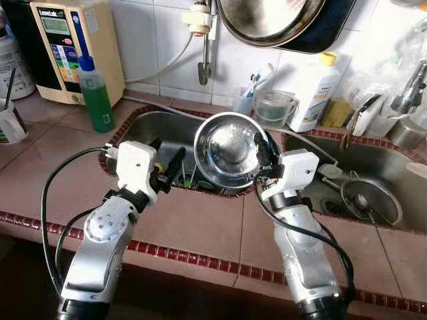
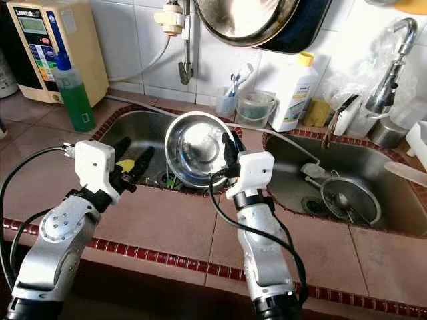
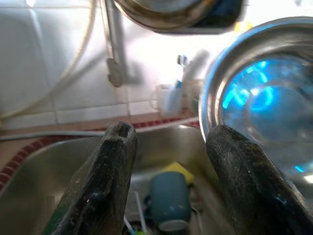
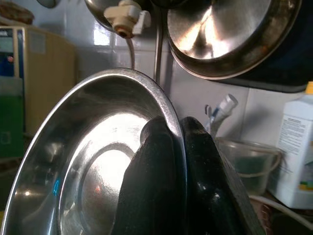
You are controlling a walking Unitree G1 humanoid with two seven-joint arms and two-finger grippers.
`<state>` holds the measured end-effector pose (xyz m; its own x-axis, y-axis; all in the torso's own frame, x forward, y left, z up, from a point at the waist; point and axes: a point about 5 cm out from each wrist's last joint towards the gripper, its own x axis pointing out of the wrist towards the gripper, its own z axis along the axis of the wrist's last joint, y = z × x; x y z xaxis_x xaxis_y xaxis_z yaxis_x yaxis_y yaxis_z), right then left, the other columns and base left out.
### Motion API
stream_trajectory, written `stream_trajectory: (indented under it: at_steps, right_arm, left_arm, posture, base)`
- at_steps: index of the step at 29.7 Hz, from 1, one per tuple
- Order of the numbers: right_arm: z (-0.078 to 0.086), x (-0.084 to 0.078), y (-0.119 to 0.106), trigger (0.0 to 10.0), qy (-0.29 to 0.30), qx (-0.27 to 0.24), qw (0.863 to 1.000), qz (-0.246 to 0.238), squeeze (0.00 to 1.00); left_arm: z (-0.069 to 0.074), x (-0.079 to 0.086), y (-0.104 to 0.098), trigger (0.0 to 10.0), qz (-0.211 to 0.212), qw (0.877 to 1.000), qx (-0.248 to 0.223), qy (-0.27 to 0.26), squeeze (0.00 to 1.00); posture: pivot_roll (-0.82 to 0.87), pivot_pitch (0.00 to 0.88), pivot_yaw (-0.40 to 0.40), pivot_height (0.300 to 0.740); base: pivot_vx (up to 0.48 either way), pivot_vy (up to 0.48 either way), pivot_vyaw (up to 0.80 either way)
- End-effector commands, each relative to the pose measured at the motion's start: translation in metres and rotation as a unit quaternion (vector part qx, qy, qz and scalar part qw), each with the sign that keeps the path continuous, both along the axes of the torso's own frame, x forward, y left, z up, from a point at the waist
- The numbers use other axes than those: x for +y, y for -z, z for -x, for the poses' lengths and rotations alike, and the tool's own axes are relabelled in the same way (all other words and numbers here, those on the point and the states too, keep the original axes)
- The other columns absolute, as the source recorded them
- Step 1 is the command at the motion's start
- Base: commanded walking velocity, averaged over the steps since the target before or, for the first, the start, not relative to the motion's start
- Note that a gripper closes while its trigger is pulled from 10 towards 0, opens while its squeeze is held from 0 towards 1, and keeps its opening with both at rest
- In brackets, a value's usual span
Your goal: Kitchen organization
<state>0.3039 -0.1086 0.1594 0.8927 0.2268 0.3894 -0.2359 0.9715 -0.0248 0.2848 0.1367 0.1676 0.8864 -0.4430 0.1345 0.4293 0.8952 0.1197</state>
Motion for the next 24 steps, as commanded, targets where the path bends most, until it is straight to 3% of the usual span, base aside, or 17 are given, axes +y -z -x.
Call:
stream_trajectory:
  at_steps: [1, 8, 11, 15, 24]
  right_arm:
    - [-0.005, -0.005, -0.006, 10.0, 0.004, -0.008, 1.000, -0.002, 0.00]
    - [-0.015, -0.012, -0.011, 10.0, 0.013, -0.002, 1.000, 0.009, 0.00]
    - [-0.027, -0.012, -0.018, 10.0, 0.016, 0.002, 1.000, 0.015, 0.00]
    - [-0.039, -0.012, -0.029, 10.0, 0.013, 0.008, 1.000, 0.006, 0.00]
    - [-0.049, -0.017, -0.038, 10.0, 0.006, 0.005, 1.000, 0.015, 0.00]
  left_arm:
    - [0.003, -0.005, -0.004, 10.0, -0.002, 1.000, -0.005, 0.020, 0.00]
    - [0.008, -0.006, -0.009, 10.0, -0.004, 0.999, -0.002, 0.038, 0.00]
    - [0.014, -0.009, -0.015, 10.0, -0.005, 0.998, 0.001, 0.061, 0.00]
    - [0.024, -0.016, -0.019, 10.0, -0.013, 0.995, 0.007, 0.098, 0.00]
    - [0.045, -0.024, -0.015, 10.0, -0.030, 0.990, 0.020, 0.138, 0.00]
  posture:
    - [-0.13, 0.007, -0.041, 0.732]
    - [-0.13, 0.061, -0.031, 0.732]
    - [-0.13, 0.102, -0.032, 0.732]
    - [-0.12, 0.146, -0.031, 0.732]
    - [-0.12, 0.179, -0.023, 0.732]
  base:
    - [0.000, 0.000, 0.00]
    - [0.000, 0.000, 0.00]
    - [0.000, 0.000, 0.00]
    - [0.000, 0.000, 0.00]
    - [0.000, 0.000, 0.00]
